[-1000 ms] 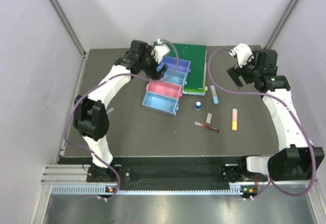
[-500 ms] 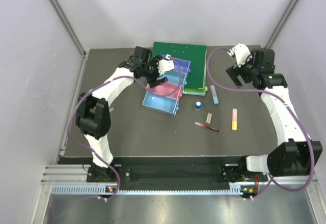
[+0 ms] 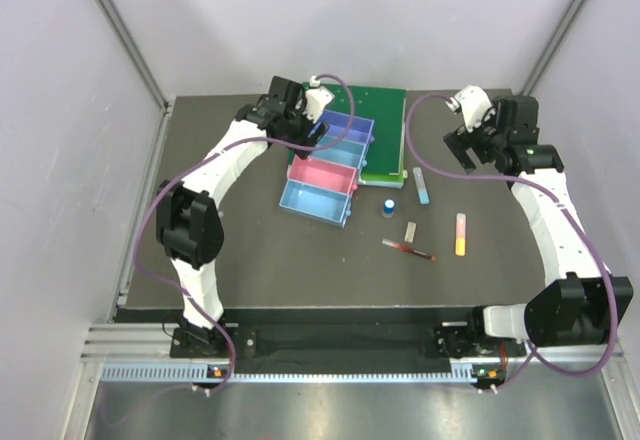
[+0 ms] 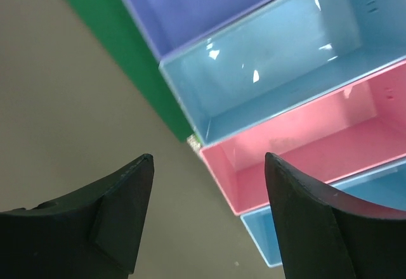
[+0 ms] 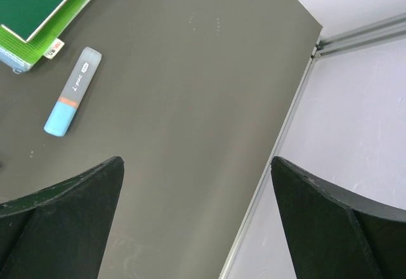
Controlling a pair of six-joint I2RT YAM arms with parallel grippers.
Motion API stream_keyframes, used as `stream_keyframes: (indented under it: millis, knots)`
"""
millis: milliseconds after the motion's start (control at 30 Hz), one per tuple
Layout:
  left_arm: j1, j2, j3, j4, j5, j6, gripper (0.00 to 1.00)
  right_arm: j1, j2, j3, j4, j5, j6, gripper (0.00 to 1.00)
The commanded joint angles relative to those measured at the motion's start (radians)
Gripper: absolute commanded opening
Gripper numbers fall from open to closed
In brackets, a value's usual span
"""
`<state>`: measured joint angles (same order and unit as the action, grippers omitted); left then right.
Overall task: Sort the stationery into containers
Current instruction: Move the storage box to the center of the board.
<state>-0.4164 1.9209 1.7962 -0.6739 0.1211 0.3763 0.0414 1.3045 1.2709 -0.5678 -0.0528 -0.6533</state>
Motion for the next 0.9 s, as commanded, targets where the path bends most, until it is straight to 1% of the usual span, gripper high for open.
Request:
stream_keyframes:
  millis: [0,133,367,500,600,667,700,800,867]
  knots:
    - [-0.001,-0.036,-0.044,-0.044,-0.173,-0.145,0.74,0.015,-0.001,0.045,0.04,-0.008,0.003,1.0]
    - [-0.001,-0.014,-0.086,-0.009,-0.198,-0.178,0.67,0.017,0.024,0.077,0.04,-0.012,-0.002,1.0]
    - [0.001,0.026,-0.08,0.0,-0.218,-0.204,0.67,0.021,0.026,0.073,0.043,-0.016,0.003,1.0]
    - [0.002,0.036,-0.098,-0.004,-0.183,-0.215,0.6,0.023,0.024,0.067,0.057,-0.012,0.004,1.0]
    - [0.002,0.052,-0.106,-0.006,-0.17,-0.221,0.56,0.025,0.029,0.076,0.057,-0.01,0.007,1.0]
    - [0.002,0.07,-0.107,-0.006,-0.158,-0.224,0.51,0.026,0.032,0.081,0.068,-0.005,0.017,1.0]
    - [0.002,0.076,-0.109,-0.007,-0.155,-0.221,0.51,0.026,0.033,0.084,0.074,-0.004,0.024,1.0]
    - [0.004,0.09,-0.11,-0.012,-0.155,-0.22,0.51,0.031,0.03,0.093,0.089,-0.06,0.056,1.0]
    - [0.005,0.09,-0.113,-0.004,-0.152,-0.218,0.51,0.047,0.048,0.102,0.101,-0.126,0.101,1.0]
